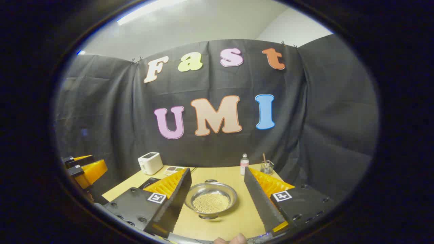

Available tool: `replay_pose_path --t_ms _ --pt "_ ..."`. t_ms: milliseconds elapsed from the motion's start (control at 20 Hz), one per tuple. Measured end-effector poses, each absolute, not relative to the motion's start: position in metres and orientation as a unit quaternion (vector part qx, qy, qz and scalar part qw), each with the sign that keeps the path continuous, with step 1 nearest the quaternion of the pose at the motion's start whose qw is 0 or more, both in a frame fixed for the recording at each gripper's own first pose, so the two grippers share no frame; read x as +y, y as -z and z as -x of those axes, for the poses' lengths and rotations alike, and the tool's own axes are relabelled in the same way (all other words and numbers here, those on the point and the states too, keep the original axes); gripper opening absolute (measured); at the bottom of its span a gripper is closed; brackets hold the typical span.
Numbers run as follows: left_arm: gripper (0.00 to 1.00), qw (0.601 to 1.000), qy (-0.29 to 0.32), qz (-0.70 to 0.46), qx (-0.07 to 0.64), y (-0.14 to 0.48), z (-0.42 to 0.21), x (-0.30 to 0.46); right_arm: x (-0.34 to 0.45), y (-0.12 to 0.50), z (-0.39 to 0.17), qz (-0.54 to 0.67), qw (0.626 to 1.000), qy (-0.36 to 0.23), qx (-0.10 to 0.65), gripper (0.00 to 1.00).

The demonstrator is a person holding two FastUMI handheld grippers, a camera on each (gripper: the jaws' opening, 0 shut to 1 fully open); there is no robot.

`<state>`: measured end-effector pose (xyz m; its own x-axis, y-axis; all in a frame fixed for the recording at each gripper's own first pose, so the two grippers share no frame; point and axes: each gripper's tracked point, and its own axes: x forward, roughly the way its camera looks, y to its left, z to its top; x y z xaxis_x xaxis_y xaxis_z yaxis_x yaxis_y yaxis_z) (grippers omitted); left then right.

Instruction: First push the handle of the pot to place it horizontally, then grasp the pot with both hands and set it on the induction cooktop.

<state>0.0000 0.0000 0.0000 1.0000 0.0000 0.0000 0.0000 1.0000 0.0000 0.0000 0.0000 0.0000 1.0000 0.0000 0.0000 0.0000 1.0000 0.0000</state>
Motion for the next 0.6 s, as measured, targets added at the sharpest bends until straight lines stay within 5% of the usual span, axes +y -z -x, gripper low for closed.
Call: replay_pose_path --t_ms 250,600 --pt "0.80 1.000 0.010 -0.019 -0.006 -0.006 0.001 -0.013 -0.002 0.013 0.002 -0.006 1.000 -0.004 0.021 0.98" --pt "0.80 1.000 0.017 -0.019 -0.006 -0.005 0.003 -0.019 0.002 0.012 0.003 -0.004 0.999 -0.018 0.026 0.92"
